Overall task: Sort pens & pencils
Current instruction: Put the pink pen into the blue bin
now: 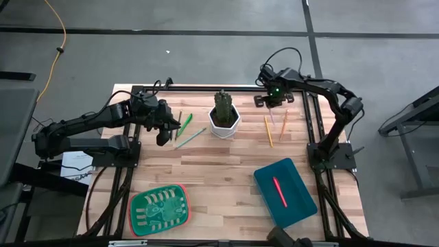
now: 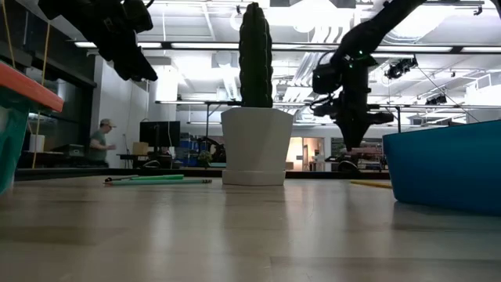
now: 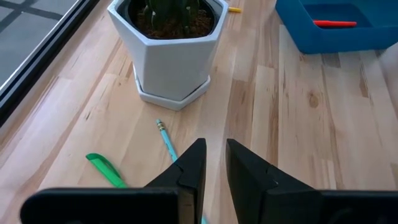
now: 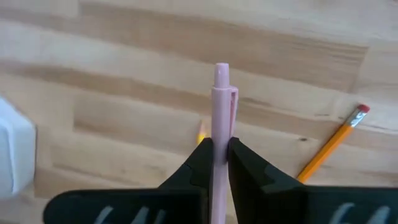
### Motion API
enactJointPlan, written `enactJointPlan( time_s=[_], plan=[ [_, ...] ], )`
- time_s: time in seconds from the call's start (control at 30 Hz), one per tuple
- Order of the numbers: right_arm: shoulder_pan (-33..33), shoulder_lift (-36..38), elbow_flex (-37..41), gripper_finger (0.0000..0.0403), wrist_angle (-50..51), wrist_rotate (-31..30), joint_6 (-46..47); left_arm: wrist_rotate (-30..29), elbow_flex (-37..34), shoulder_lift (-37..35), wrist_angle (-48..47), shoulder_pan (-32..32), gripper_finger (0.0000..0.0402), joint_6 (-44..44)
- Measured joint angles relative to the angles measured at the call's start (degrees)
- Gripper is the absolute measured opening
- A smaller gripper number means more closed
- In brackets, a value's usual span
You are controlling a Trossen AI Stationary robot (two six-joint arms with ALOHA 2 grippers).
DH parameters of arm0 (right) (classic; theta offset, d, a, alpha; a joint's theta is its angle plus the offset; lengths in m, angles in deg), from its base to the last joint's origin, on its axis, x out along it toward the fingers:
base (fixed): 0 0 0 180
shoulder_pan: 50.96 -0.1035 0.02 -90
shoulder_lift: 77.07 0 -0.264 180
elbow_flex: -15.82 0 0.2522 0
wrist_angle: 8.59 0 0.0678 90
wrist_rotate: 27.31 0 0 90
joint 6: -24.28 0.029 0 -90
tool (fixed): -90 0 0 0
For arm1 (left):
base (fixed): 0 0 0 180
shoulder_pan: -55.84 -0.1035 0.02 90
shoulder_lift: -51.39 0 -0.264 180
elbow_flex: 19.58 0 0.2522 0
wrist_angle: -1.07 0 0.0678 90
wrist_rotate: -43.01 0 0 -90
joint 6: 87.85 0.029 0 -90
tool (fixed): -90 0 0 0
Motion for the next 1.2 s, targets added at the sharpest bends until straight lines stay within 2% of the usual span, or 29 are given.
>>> enactJointPlan(
  time_s=[0.5,0.93,1.2],
  plan=[
    [-12.28,1.64,-4.35,0.0019,3.49,-1.04,2.29,0.00,0.00,-0.01,-1.41,0.00,0.0051,1.60],
    [-22.83,16.08,-4.38,0.0019,8.35,-6.62,12.75,0.06,0.00,-0.02,-1.69,0.00,0.0051,2.53],
    [-36.05,24.24,-4.38,0.0019,11.60,-12.67,26.67,2.57,0.00,-0.02,-0.85,0.00,0.0051,1.57]
  ],
)
